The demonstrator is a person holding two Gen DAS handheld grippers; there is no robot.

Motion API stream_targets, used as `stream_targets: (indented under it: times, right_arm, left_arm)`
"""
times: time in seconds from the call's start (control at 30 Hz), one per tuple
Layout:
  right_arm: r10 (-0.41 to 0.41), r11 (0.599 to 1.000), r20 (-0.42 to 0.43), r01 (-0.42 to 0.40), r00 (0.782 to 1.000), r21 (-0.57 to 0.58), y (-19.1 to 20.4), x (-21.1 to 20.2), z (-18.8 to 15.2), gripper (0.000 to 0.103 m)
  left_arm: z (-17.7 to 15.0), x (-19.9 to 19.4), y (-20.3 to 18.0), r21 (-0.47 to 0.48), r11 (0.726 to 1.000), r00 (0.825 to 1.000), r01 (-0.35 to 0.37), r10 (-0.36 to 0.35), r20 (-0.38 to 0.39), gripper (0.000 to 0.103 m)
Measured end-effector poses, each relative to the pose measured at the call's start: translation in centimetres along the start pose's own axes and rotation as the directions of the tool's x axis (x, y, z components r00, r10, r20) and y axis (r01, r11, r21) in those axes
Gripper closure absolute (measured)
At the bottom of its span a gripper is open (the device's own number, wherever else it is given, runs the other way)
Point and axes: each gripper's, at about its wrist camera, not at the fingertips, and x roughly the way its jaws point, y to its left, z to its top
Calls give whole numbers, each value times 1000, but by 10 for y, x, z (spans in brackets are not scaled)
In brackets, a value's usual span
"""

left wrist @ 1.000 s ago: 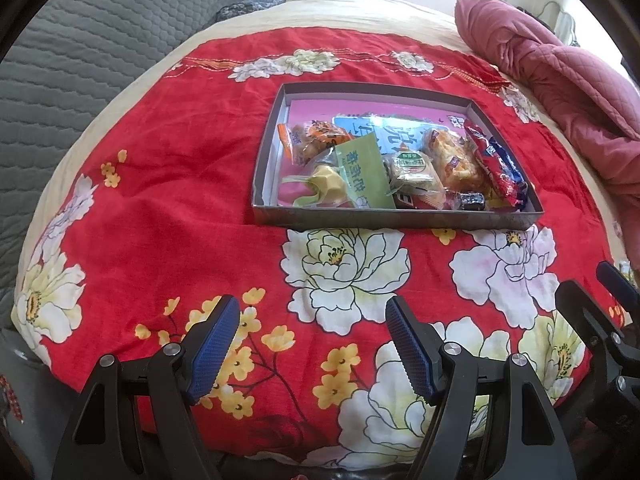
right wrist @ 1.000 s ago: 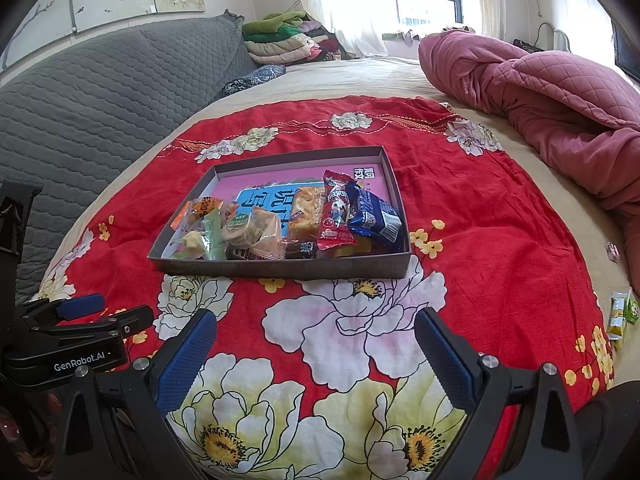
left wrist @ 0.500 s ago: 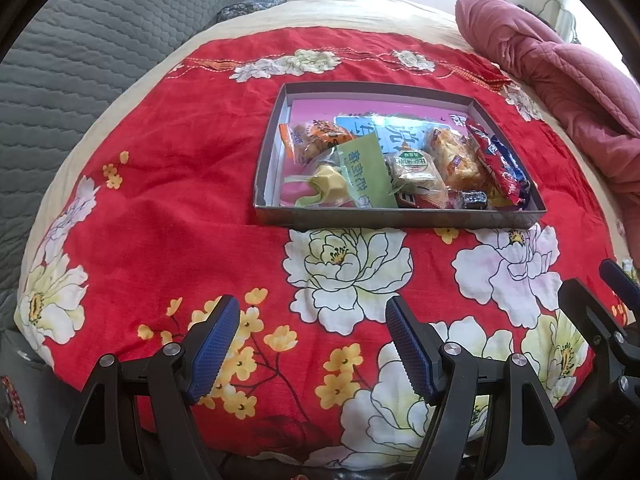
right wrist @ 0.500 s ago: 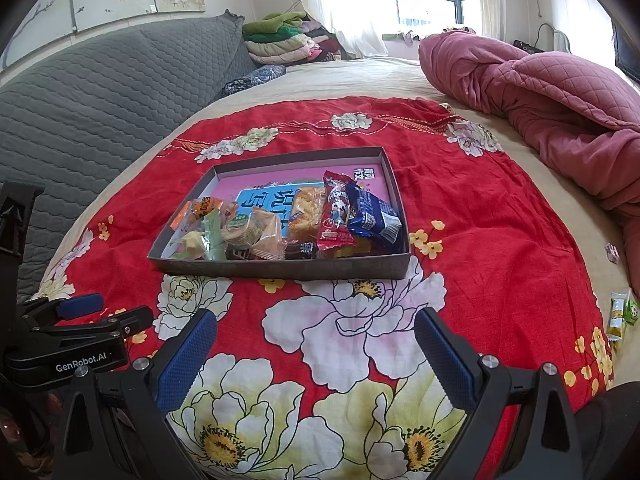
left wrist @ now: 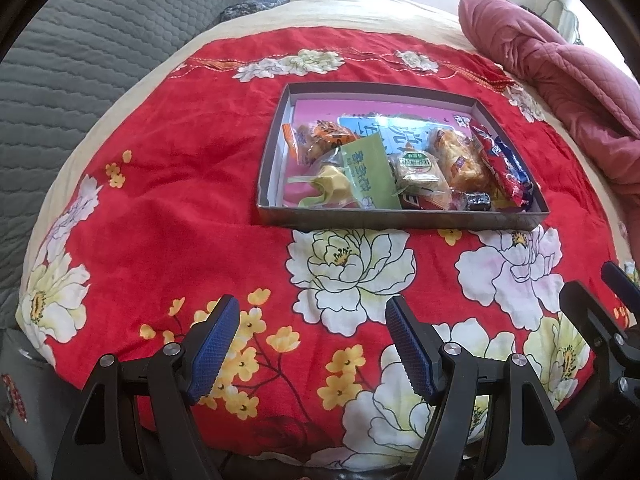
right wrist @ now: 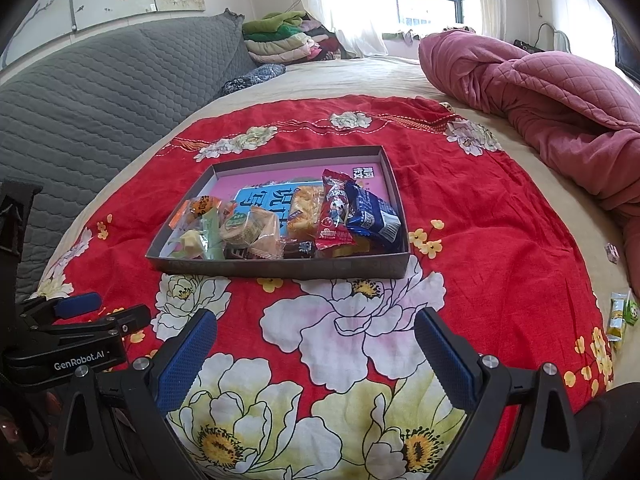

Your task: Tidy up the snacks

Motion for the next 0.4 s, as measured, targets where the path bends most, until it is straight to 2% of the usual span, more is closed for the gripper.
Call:
stream_targets:
  times: [0.17,0.4]
  right_arm:
    - [-3,1000,0,3,1000,-1,0,1,0,3]
    - [-23,1000,0,23,1000,-10,-3,10,0,3]
  left_arm:
    - [1,2,2,-4,999,999,-40,40,12,26]
    - [13,0,16,-46,997,993,-63,67,94,26]
